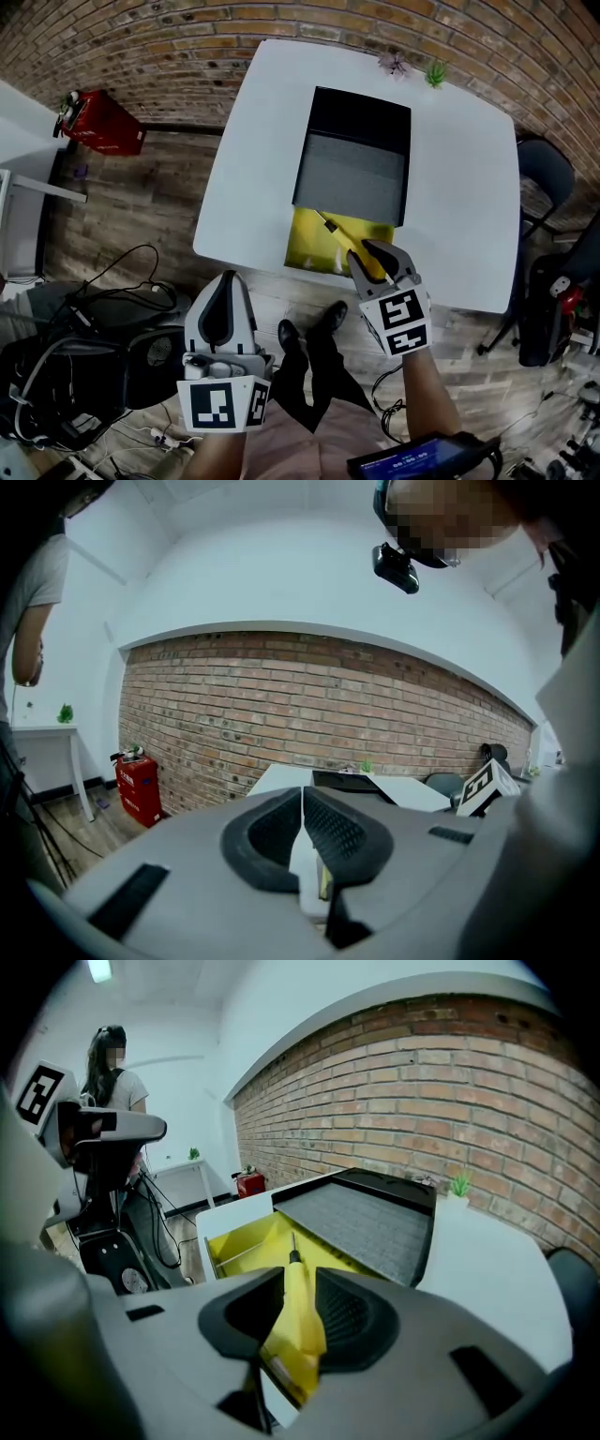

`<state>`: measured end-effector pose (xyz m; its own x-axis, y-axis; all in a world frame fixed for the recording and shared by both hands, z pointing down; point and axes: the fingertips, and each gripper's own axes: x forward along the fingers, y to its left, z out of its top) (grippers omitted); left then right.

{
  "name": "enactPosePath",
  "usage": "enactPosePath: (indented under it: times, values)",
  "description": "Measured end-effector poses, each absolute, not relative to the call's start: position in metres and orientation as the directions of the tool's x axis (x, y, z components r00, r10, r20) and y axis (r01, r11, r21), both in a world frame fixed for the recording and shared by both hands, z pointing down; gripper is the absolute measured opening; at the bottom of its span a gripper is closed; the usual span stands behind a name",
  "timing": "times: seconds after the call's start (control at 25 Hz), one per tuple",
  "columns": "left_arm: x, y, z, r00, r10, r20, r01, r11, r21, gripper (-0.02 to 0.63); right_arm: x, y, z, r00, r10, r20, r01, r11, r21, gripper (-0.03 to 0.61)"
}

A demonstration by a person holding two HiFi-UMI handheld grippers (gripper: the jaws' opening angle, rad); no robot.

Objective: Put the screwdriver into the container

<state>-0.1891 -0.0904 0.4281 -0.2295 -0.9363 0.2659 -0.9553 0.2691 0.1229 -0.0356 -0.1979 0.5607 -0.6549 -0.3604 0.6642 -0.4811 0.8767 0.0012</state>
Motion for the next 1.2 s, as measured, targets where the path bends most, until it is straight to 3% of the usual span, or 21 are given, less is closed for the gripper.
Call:
enactPosePath:
  times: [0.24,0.6,1.04,1.2]
  values:
    - [-0.180,-0.095,0.405,-0.208,-0.953,0.220,-0.965,0.237,0.114,0.014,-0.029,-0.203,0.528,-0.678,-0.406,0.613,-0.521,0.853,-0.011,0.109]
    - [-0.167,-0.098,0.329,-0.163,-0.985,0.052,-0.982,0.167,0.084,0.014,-0.026,-0.192,0.422,-0.732,-0.534,0.423,-0.580,0.814,0.023,0.105]
    - [-0.155,-0.102,0.236,-0.076,-0.987,-0.140,-0.997,0.073,0.020,0.014,-0.022,-0.172,0.284,-0.722,-0.682,0.118,-0.671,0.731,0.119,0.002]
    - [-0.152,-0.100,0.222,-0.055,-0.984,-0.170,-0.998,0.055,0.005,0.014,-0.018,-0.166,0.266,-0.701,-0.709,0.071,-0.698,0.704,0.132,0.002]
